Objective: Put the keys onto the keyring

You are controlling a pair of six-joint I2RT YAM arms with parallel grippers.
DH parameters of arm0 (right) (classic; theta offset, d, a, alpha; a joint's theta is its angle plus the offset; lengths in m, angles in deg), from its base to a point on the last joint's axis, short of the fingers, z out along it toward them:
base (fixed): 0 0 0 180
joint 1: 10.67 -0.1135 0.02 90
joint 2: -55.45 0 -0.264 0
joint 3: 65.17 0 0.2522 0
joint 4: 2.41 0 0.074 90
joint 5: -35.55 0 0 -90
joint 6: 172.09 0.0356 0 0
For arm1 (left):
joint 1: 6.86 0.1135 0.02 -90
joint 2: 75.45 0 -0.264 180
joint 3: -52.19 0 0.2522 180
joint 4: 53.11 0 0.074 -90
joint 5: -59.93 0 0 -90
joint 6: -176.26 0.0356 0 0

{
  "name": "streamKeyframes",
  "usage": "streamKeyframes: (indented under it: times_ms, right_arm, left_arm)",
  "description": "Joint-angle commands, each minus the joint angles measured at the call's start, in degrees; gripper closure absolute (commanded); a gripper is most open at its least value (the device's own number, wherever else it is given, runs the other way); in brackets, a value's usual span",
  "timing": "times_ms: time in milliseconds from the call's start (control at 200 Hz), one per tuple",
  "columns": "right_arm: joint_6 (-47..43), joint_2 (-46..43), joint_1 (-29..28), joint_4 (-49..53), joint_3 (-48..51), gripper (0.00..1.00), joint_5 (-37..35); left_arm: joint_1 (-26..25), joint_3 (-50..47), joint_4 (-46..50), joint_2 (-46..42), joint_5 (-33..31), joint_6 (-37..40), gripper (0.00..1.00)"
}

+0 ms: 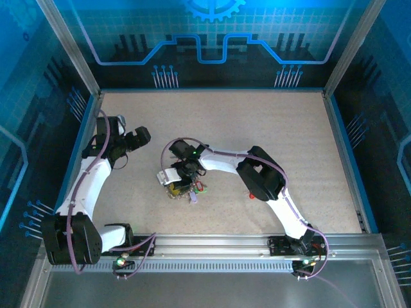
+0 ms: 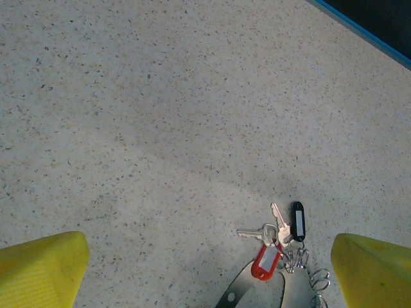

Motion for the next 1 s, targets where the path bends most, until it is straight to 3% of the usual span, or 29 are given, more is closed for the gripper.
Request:
streamKeyframes:
  times_ms: [0, 600, 996]
  right_arm:
    - [2.7, -1.2, 0.2, -1.3, 1.0, 0.77, 0.2]
    - [9.7, -1.5, -0.3, -8.5, 3.5, 0.84, -4.2]
    - [9.3, 0.7, -1.2, -2.0, -1.4, 0.82, -3.5]
  left_arm:
    - [0.6, -1.2, -1.1, -1.2, -1.0, 0.5, 0.02]
    - [0.6, -0.6, -0.2, -1.1, -0.8, 0.7, 0.01]
    - [0.6, -1.0, -0.9, -1.0, -0.9, 0.6, 0.01]
